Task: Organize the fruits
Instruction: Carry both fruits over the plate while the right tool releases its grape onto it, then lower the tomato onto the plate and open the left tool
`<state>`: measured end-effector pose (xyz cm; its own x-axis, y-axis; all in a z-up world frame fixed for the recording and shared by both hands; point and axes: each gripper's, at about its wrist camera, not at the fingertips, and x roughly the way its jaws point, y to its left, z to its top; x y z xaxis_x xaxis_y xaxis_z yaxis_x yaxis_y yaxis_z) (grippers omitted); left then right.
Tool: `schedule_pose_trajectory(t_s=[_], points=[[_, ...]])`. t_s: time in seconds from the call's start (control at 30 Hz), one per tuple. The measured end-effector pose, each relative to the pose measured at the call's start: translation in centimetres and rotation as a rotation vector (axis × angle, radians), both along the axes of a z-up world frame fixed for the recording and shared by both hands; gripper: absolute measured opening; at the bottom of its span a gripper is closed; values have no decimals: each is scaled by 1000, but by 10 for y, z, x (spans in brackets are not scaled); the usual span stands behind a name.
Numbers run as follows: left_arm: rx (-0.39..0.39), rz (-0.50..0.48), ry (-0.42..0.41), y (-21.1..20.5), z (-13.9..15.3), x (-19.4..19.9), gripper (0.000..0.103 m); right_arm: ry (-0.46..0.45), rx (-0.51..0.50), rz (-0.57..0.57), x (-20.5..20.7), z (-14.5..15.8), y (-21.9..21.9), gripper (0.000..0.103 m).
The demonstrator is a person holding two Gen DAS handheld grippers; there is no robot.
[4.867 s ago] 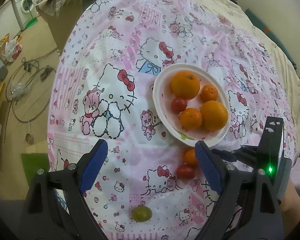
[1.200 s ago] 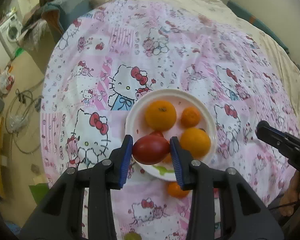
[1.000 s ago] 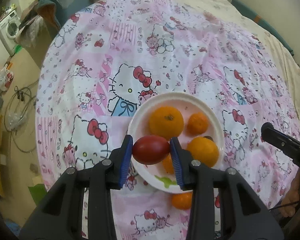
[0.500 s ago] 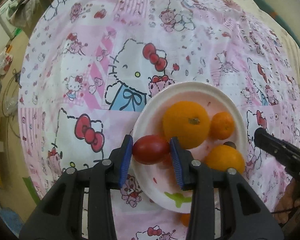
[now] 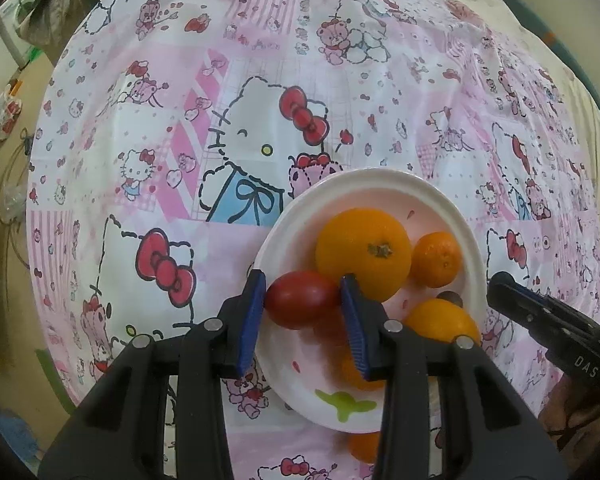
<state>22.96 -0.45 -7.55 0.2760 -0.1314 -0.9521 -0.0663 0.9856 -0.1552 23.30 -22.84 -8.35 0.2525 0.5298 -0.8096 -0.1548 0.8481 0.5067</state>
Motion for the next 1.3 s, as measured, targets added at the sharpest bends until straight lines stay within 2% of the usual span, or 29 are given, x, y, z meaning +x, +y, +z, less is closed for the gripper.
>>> schedule_pose_trajectory(t_s=[0.4,0.43,0.53,0.67,0.73,0.77,0.8,1.0,1.17,1.3], points=[[-14,-20,12,-5,-2,-3,35,-9,27,-4,0,5,0,24],[-20,-19,14,-5,-2,-3,35,-10,29,-6,1,6,0,30],[-22,-19,25,-5,-4,-3,35,-13,44,-19,0,7,-3,58],[-23,-22,36,-5,-4,-3,36,-5,47,-28,1,7,-5,58],[-24,-24,32,-5,-3,-4,55,-6,48,-31,1,7,-6,59],[-16,-19,20,-5,0,-5,70,-7,48,-31,1,8,-6,59],[-8,-14,2,-4,3,-7,78,-8,47,-32,1,8,-6,59],[31,-27,-42,-5,13,-8,80,-23,36,-25,-2,13,-6,60],[34,-28,-52,-4,16,-12,80,-40,31,-35,-5,20,-6,72],[54,-20,-95,-3,27,-20,80,-57,17,-53,-11,28,-8,82]])
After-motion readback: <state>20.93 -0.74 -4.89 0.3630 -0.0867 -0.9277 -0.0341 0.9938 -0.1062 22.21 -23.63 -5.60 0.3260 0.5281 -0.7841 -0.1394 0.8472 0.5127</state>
